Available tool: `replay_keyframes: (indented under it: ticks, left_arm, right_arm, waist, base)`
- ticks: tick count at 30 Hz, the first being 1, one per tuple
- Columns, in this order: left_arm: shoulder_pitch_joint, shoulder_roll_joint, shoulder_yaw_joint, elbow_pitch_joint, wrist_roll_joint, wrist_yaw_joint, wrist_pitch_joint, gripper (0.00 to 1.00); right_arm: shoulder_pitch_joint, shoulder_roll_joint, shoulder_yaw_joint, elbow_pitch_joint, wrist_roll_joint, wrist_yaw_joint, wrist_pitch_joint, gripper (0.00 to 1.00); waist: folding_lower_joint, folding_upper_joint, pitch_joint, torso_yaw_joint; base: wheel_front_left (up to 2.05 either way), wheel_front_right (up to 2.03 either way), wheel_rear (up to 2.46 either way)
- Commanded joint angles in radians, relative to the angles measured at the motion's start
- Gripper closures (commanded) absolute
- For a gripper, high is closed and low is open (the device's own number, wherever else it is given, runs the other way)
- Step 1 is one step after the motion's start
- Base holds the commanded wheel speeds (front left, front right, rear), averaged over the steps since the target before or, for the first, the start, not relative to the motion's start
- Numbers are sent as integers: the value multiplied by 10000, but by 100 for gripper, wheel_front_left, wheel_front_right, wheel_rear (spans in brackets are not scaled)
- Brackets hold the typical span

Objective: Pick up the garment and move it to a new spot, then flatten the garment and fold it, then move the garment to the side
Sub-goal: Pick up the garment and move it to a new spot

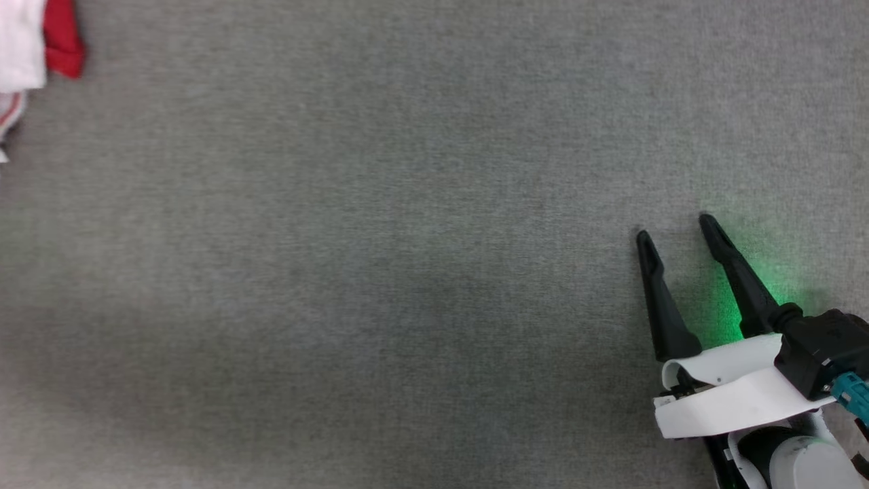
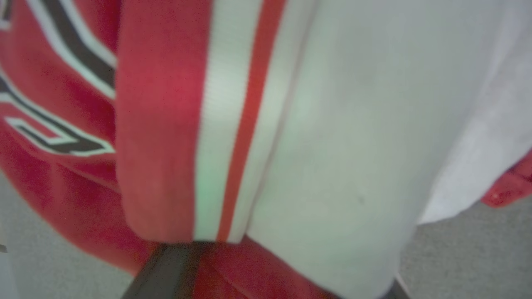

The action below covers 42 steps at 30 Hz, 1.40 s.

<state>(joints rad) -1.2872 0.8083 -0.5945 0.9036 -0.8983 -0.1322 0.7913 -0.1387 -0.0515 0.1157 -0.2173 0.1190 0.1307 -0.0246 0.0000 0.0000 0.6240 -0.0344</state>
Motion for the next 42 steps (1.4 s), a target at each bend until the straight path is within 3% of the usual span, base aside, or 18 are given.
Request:
replay_keyframes:
  ticks: [1, 6, 7, 8, 21, 24, 34, 42]
  left_arm:
    - [340, -286, -250, 486, 69, 39, 113, 0]
    - [251, -611, -155, 1655, -95, 300, 5, 0]
    - [219, -725, -136, 1741, -112, 269, -96, 42]
    - [128, -806, -83, 1758, -142, 240, -374, 100]
    - [-1664, -485, -518, 1393, 503, 26, -1860, 100]
    - [-1902, -965, -726, 1085, 581, 14, -1944, 100]
    - [-2081, -1823, -1304, 162, 605, 28, -1705, 100]
    - [-897, -2809, -1706, -1022, 92, 45, -1259, 100]
  right_arm:
    - [-120, 21, 71, -73, 51, 1, -15, 0]
    - [-171, 17, 111, -64, 221, -3, -14, 0]
    - [-169, 18, 100, -45, 234, -3, -38, 0]
    - [-156, 17, 66, -22, 242, -4, -65, 0]
    - [-248, 15, 292, 1086, 737, -3, -567, 0]
    - [-110, 8, 213, 1460, 908, -4, -725, 0]
    - [155, 9, -105, 2359, 1223, -3, -950, 0]
    - [301, 12, -1095, 2798, 948, -3, -1061, 0]
  waist:
    - [0, 0, 548, -465]
    - [0, 0, 572, -580]
    - [0, 0, 535, -581]
    - [0, 0, 485, -564]
    - [0, 0, -1606, -125]
    - [0, 0, -2357, 122]
    - [0, 0, -4378, 753]
    - [0, 0, -4945, 501]
  base:
    - [0, 0, 0]
    - [0, 0, 0]
    - [0, 0, 0]
    - [0, 0, 0]
    - [0, 0, 0]
    - [0, 0, 0]
    - [0, 0, 0]
    - [0, 0, 0]
